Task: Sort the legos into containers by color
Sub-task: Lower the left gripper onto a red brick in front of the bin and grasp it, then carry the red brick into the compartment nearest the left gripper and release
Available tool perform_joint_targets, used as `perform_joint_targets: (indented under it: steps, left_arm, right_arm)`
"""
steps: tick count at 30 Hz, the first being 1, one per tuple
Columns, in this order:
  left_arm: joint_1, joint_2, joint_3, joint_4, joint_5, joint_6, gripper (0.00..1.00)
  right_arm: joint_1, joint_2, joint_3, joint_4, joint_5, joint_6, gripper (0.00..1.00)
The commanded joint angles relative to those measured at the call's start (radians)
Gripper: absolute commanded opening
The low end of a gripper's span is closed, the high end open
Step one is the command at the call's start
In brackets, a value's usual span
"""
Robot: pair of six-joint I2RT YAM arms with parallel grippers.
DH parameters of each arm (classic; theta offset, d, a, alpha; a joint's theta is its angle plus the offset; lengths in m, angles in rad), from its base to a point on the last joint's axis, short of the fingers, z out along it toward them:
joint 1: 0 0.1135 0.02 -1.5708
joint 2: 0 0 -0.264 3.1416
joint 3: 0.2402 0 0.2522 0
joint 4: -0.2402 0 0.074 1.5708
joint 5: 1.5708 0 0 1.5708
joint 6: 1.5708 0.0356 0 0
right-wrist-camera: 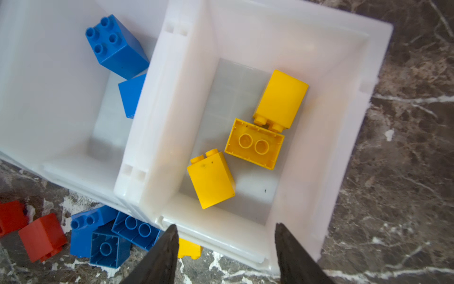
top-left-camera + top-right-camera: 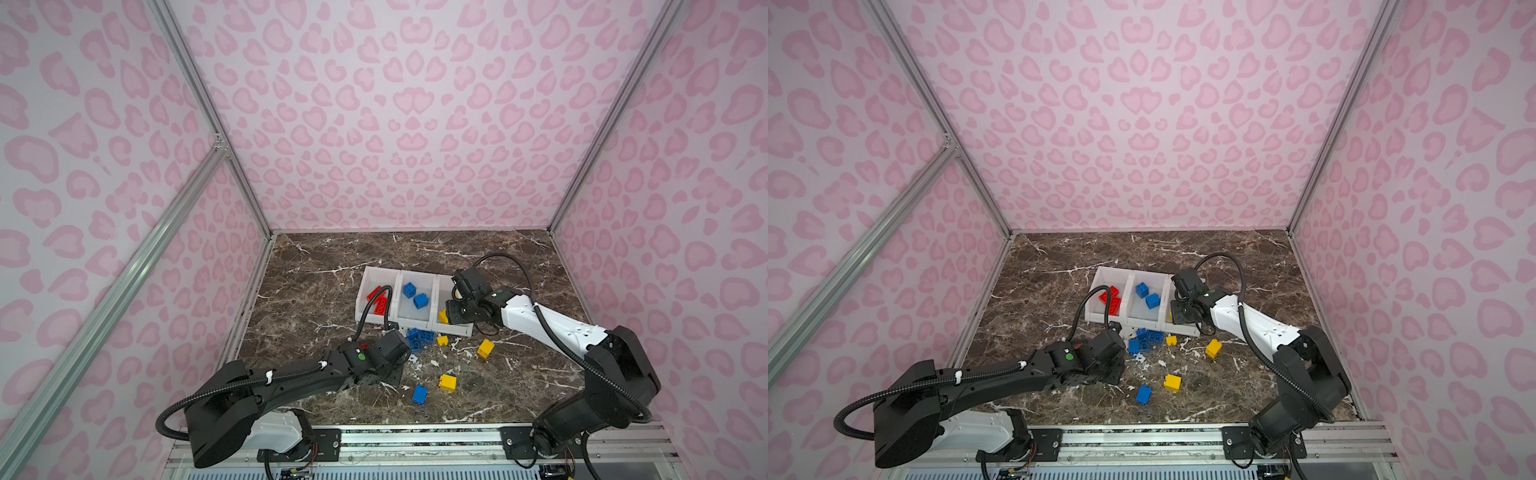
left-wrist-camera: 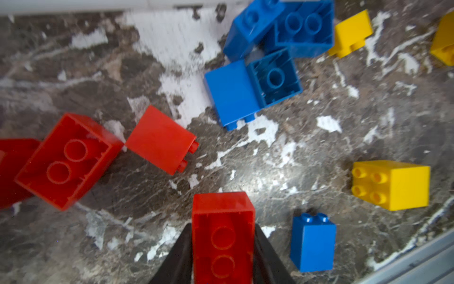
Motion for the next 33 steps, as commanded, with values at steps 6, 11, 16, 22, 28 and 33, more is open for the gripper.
perform_joint_targets:
  steps: [6,11,16,22,28,33]
  left_arm:
    - [0.186,0.045,0.154,-0.029,-0.021,0.199,0.39]
    - [0.338,0.132,0.281,-0.007,0.019,0.294,0.39]
    - [0.427,0.279,0.387,0.057,0.063,0.335,0.39]
    - [0.477,0.423,0.504,0.055,0.092,0.348,0.39]
    - [0.504,0.501,0.555,0.067,0.125,0.343,0.39]
    - [0.516,0.516,0.552,0.12,0.167,0.339,0.44]
  right_arm:
    - [0.001,-0.029,-0.009,-0.032,0.018,0.004,0.63]
    - [0.002,-0.047,-0.026,-0.029,0.02,0.014,0.62]
    - [0.006,-0.057,-0.037,-0.024,0.019,0.022,0.62]
    - [0.006,-0.07,-0.043,-0.032,0.027,0.022,0.62]
    - [0.006,-0.07,-0.051,-0.028,0.026,0.025,0.62]
    - [0.007,-0.067,-0.049,-0.032,0.025,0.025,0.63]
